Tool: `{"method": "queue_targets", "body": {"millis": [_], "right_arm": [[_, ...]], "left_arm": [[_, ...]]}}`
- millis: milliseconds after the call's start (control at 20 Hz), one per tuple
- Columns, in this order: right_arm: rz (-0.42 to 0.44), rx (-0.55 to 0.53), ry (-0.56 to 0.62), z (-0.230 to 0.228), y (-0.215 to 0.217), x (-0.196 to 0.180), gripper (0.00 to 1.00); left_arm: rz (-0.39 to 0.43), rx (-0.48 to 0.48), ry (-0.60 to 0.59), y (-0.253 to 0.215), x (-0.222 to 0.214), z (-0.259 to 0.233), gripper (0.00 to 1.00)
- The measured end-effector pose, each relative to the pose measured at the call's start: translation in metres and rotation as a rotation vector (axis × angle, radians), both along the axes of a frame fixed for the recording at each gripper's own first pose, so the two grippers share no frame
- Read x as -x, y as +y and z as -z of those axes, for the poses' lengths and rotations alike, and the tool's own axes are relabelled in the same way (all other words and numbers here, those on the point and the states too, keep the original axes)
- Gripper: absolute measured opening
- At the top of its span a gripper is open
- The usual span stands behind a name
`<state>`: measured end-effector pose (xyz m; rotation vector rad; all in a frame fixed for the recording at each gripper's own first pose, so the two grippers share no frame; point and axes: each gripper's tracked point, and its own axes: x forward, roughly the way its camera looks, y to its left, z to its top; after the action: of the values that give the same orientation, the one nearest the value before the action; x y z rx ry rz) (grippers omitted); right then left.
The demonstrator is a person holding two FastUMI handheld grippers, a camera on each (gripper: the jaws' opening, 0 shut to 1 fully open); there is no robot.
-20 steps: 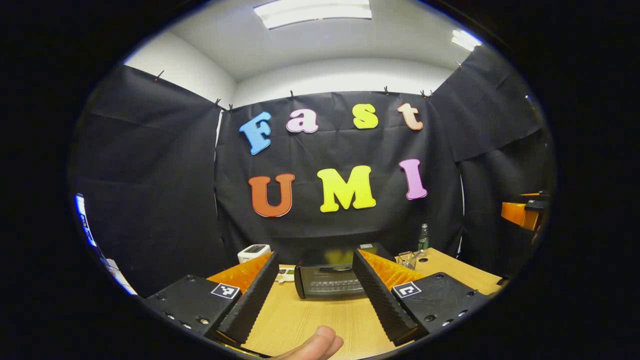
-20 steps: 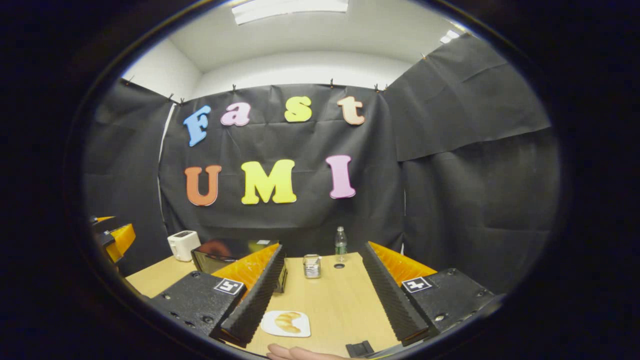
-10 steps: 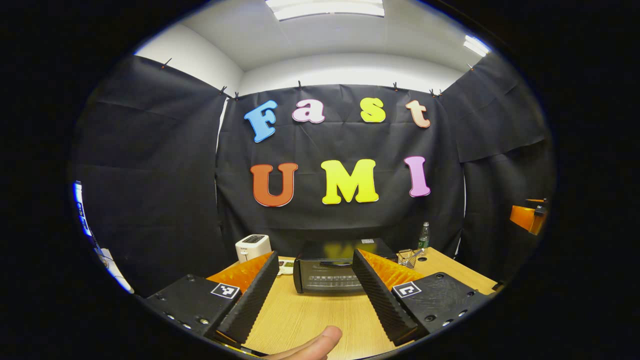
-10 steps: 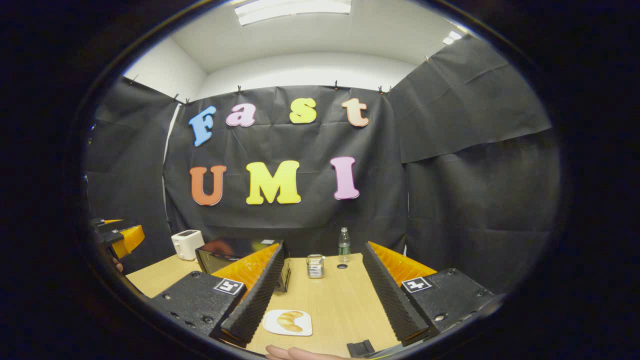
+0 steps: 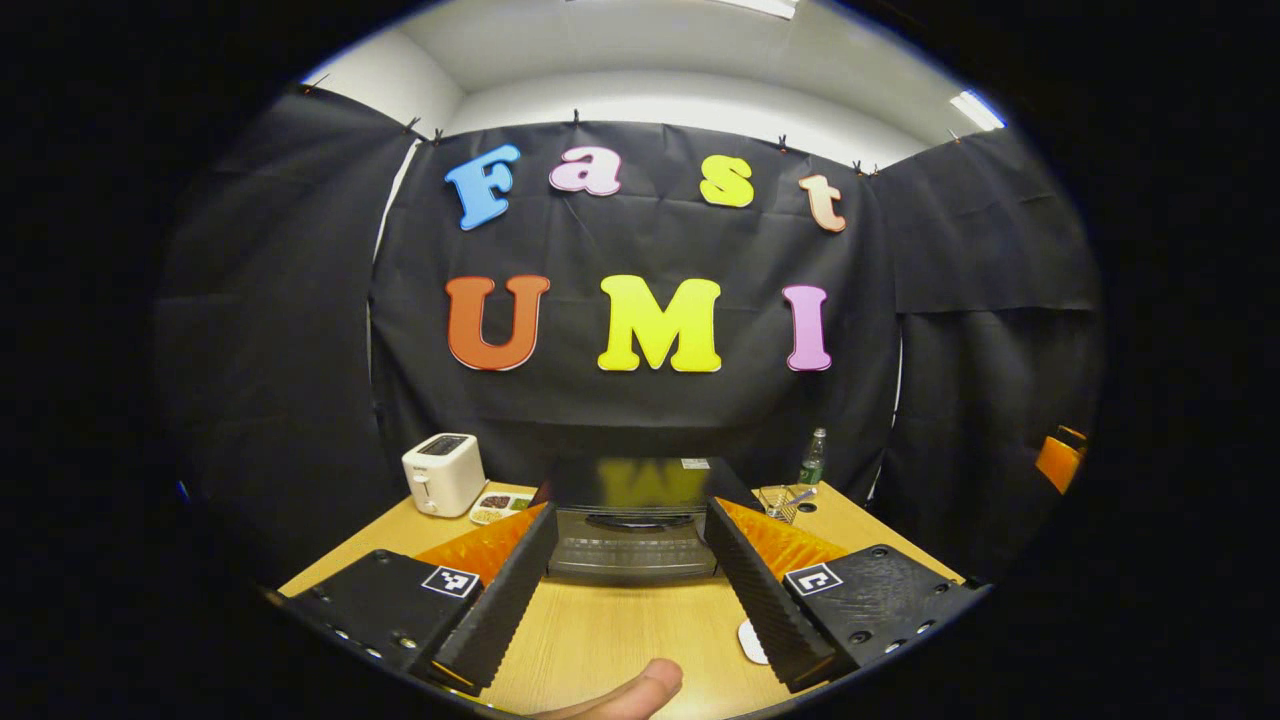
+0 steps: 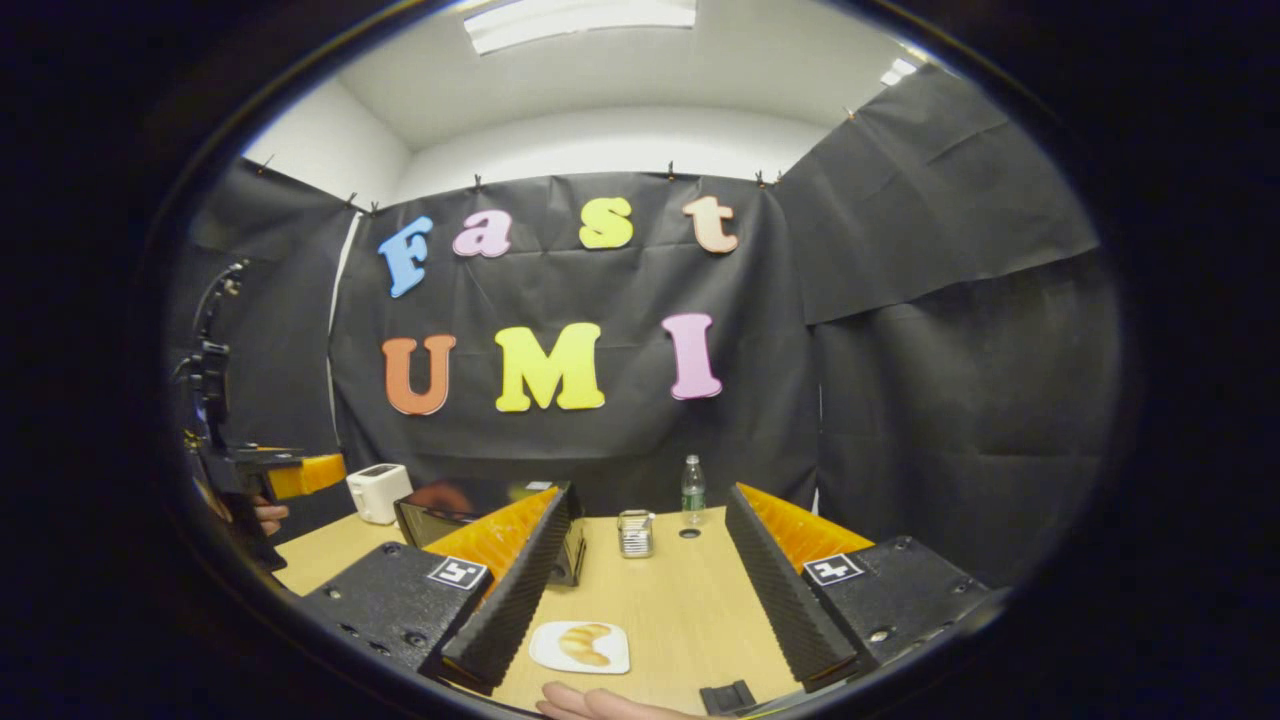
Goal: Open the electric oven with the left hand, put the food in, and close the electric oven.
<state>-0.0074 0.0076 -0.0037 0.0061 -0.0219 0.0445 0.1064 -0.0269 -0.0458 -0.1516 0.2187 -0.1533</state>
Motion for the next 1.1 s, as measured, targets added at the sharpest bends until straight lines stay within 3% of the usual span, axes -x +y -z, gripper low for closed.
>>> {"method": "queue_targets", "body": {"millis": [100, 550, 850, 950, 1000, 1050, 1100], "right_arm": [[-0.005, 0.001, -0.008, -0.001, -0.003, 0.001, 0.96], [-0.023, -0.02, -0.026, 0.009, -0.027, 0.011, 0.96], [0.031, -0.012, -0.05, 0.008, -0.057, 0.011, 0.96], [0.064, -0.009, -0.051, 0.01, -0.065, 0.01, 0.96], [0.067, -0.009, -0.047, 0.01, -0.066, 0.011, 0.96], [0.062, -0.01, -0.044, 0.011, -0.065, 0.012, 0.96], [0.052, -0.014, -0.042, 0.011, -0.061, 0.013, 0.96]], "left_arm": [[0.02, 0.013, 0.043, -0.006, -0.032, 0.015, 0.95], [0.104, -0.053, 0.172, -0.047, -0.159, 0.093, 0.92], [0.091, -0.061, 0.363, -0.063, -0.187, 0.16, 0.93], [0.087, -0.08, 0.351, -0.065, -0.192, 0.157, 0.96], [0.087, -0.088, 0.371, -0.067, -0.184, 0.161, 0.95], [0.09, -0.099, 0.359, -0.067, -0.183, 0.161, 0.85], [0.09, -0.105, 0.363, -0.066, -0.18, 0.163, 1.0]]}}
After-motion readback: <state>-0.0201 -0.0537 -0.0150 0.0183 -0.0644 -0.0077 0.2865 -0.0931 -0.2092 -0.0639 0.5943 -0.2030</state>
